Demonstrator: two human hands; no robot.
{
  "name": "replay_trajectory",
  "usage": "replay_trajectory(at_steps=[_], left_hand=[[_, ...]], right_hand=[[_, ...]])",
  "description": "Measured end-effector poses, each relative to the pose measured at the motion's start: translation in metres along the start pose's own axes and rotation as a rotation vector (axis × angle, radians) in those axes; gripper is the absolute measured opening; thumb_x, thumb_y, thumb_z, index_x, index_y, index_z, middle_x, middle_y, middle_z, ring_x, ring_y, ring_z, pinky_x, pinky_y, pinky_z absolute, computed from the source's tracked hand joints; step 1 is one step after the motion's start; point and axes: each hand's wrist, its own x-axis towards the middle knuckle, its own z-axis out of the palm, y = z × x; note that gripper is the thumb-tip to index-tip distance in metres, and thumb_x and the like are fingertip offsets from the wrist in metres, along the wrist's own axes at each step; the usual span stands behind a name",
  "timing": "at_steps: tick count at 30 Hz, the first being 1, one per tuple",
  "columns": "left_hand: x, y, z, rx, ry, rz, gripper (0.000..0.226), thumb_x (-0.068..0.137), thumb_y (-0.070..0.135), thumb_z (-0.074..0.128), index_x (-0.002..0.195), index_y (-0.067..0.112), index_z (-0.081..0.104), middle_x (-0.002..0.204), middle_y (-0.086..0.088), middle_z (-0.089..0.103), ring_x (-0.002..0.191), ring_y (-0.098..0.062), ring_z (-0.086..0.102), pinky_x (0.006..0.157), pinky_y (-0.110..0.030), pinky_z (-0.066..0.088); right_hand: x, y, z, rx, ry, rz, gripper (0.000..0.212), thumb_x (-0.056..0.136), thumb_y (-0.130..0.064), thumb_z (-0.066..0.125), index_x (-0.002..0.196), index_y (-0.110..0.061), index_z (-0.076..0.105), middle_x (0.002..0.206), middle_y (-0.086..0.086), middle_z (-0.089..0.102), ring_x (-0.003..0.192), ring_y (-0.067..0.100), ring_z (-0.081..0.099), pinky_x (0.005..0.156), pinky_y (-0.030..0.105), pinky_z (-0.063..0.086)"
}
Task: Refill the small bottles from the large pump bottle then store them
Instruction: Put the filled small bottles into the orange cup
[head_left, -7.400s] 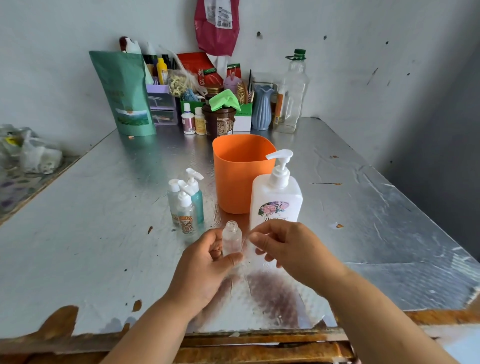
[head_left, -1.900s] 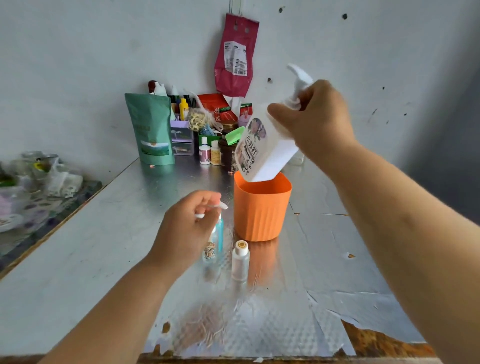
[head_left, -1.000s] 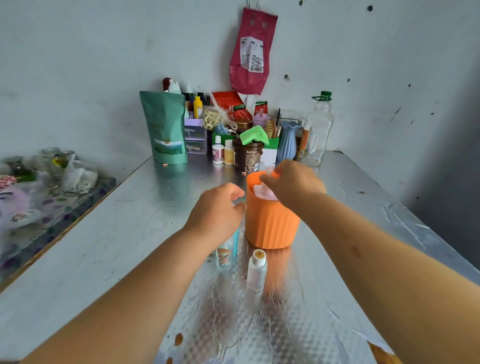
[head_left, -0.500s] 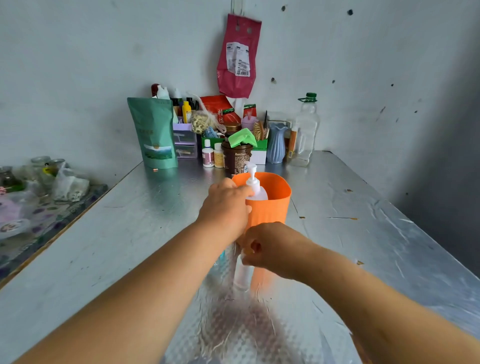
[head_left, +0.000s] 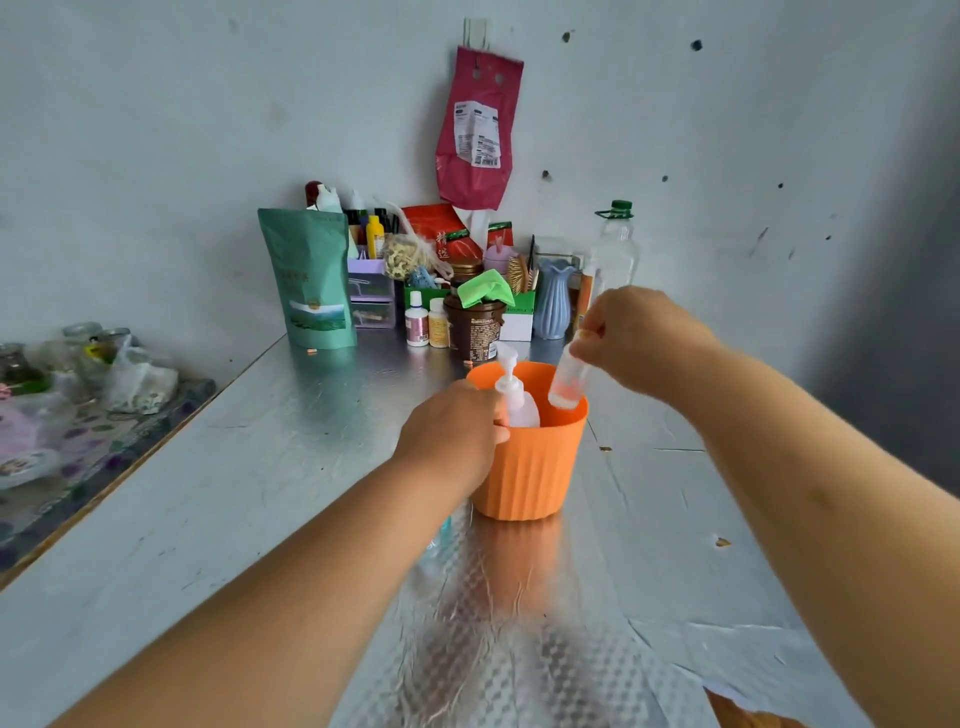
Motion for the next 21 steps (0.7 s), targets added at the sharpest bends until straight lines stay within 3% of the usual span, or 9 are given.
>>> replay_trajectory(at_steps=[3,7,9,15,21], left_hand=[[-0.002,-0.005,-0.001,-0.034,0.03,-0.002,0.015,0.098,0.024,0.055,0.108,0.02,0.065,0.113,0.0,0.06,0.089,-0.013,0.054,0.073,-0.024,0.036],[-0.007,-0.01,-0.001,-0.064,0.036,0.018,0.012,0.097,0.024,0.058,0.104,0.024,0.068,0.102,0.008,0.053,0.089,-0.014,0.058,0.072,-0.024,0.033],[-0.008,-0.013,-0.001,-0.041,0.033,0.038,0.014,0.098,0.027,0.056,0.106,0.025,0.068,0.107,0.004,0.057,0.097,-0.02,0.059,0.079,-0.029,0.036],[-0.014,-0.016,0.001,-0.075,0.067,0.088,0.023,0.098,0.022,0.054,0.115,0.028,0.068,0.12,0.005,0.061,0.105,-0.02,0.06,0.094,-0.036,0.044],[-0.013,-0.022,-0.001,-0.172,0.089,0.07,0.025,0.098,0.018,0.052,0.114,0.028,0.069,0.12,0.006,0.062,0.106,-0.018,0.061,0.089,-0.032,0.046]], right_hand=[[0.017,0.002,0.032,-0.107,-0.079,0.026,0.026,0.086,-0.031,0.061,0.106,-0.015,0.066,0.101,0.005,0.066,0.093,0.023,0.06,0.074,0.032,0.053],[0.023,0.0,0.059,-0.304,-0.179,-0.034,0.034,0.087,-0.035,0.061,0.116,-0.019,0.062,0.113,0.005,0.061,0.119,0.026,0.04,0.091,0.039,0.044],[0.026,-0.004,0.068,-0.394,-0.224,-0.046,0.032,0.088,-0.034,0.059,0.116,-0.018,0.063,0.115,0.006,0.058,0.121,0.028,0.035,0.096,0.04,0.039],[0.028,-0.015,0.082,-0.546,-0.242,-0.087,0.029,0.087,-0.021,0.059,0.115,-0.017,0.062,0.119,0.005,0.052,0.122,0.03,0.031,0.096,0.037,0.037],[0.028,-0.019,0.079,-0.554,-0.339,-0.053,0.025,0.087,-0.019,0.058,0.112,-0.017,0.06,0.12,0.004,0.057,0.123,0.029,0.031,0.099,0.04,0.034]])
